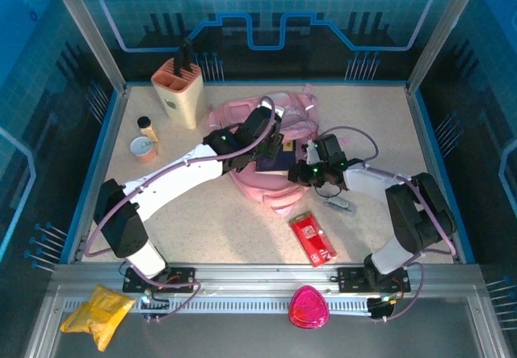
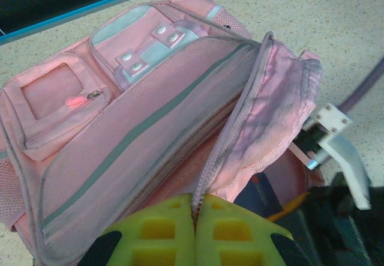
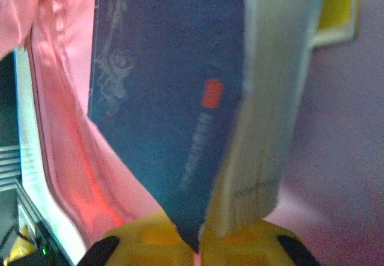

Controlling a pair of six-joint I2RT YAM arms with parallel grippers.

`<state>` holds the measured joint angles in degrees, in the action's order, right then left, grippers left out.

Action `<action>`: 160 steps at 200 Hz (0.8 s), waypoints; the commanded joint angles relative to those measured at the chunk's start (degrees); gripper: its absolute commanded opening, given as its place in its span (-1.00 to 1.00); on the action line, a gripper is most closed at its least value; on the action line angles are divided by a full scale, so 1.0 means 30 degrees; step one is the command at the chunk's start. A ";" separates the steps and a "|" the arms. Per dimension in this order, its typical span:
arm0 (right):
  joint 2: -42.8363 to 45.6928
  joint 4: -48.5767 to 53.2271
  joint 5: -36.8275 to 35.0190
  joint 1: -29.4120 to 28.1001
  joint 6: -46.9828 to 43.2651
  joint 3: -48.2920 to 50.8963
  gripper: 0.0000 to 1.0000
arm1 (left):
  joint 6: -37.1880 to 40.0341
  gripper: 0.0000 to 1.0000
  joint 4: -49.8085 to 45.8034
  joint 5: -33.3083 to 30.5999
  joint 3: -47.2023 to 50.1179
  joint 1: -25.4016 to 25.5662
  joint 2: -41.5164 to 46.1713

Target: Pack the student bag

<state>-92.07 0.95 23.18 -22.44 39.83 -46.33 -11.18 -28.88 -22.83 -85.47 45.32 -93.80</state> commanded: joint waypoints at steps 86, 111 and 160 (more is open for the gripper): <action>-0.1454 -0.3199 0.0125 0.1236 0.0250 -0.1462 -0.68 | -0.0433 -1.00 0.2370 0.0971 0.0074 -0.0106 0.1082; 0.1099 -0.4222 -0.0873 0.0629 -0.0268 0.0800 -0.71 | -0.0297 -1.00 0.1700 0.0395 -0.0103 -0.0103 0.0084; 0.5533 -0.1384 -0.0987 0.0707 -0.0392 0.3371 -0.46 | -0.1864 -1.00 0.1087 0.1364 0.0382 -0.0133 -0.1026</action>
<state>-80.86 -7.97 20.56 -20.56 40.03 -38.74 -12.64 -26.74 -21.02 -84.84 44.95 -96.16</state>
